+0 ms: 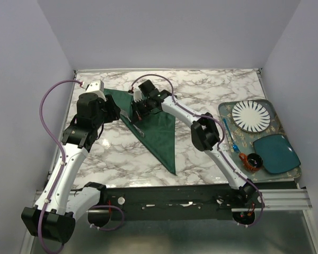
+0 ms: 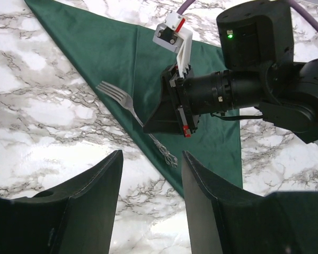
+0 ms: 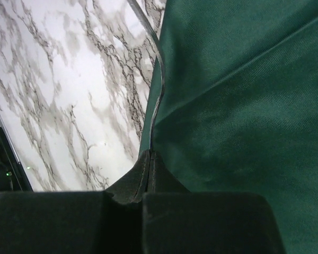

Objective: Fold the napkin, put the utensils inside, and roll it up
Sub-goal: Place the utensil onto the napkin

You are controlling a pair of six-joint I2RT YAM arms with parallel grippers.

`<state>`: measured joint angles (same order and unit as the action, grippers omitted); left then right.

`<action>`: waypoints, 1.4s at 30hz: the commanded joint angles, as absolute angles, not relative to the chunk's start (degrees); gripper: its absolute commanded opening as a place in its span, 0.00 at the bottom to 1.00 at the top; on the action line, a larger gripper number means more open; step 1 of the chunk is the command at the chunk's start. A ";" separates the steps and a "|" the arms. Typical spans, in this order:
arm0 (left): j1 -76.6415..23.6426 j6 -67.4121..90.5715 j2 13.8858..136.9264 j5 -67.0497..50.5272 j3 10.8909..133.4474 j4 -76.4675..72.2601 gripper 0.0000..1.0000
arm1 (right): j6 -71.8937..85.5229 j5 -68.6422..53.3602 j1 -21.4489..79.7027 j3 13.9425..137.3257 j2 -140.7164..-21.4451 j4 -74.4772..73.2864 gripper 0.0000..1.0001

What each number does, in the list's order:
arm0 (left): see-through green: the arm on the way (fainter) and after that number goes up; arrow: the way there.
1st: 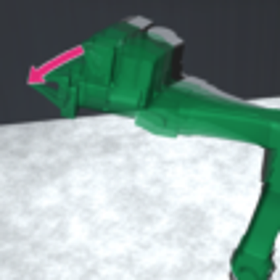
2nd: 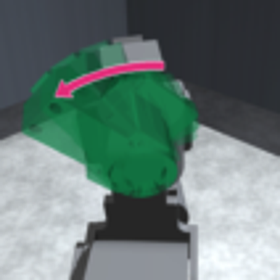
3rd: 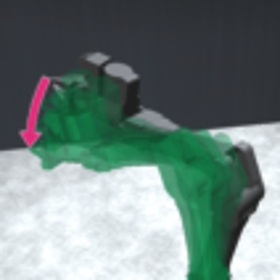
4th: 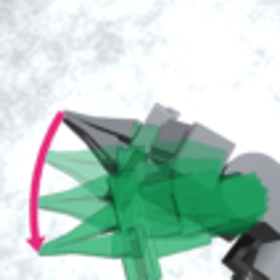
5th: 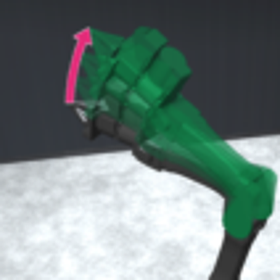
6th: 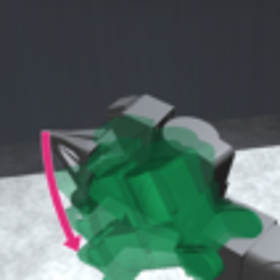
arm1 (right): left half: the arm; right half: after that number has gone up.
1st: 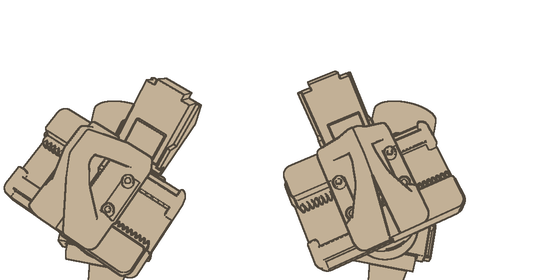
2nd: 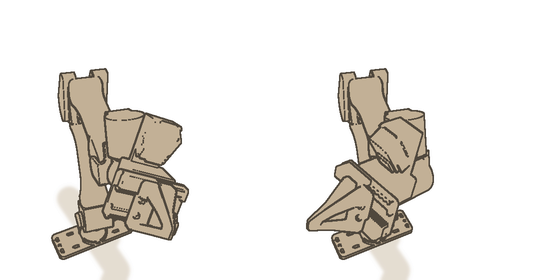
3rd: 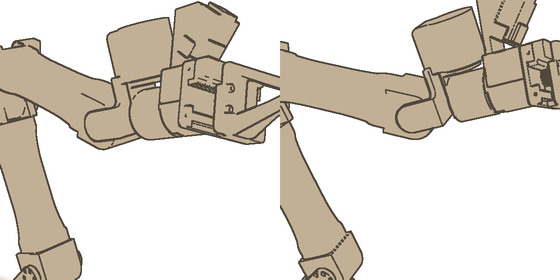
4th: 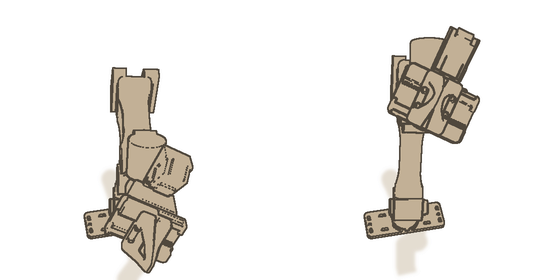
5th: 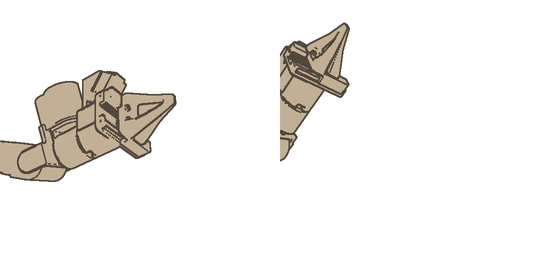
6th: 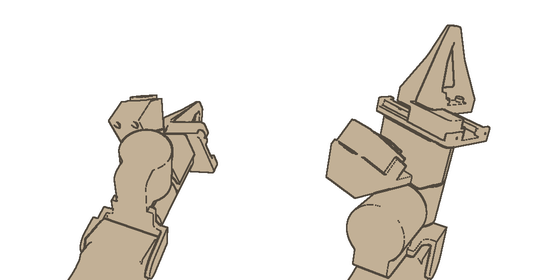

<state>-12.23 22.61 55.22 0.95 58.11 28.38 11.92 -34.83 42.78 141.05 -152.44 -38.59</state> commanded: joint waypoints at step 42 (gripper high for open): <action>-12.04 23.64 51.86 0.00 59.33 28.74 0.56 | 18.11 -37.71 41.31 139.92 -155.39 -34.72 0.17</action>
<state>-12.23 23.44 53.23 0.82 58.11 28.49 17.61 -37.19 41.43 139.72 -154.10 -34.76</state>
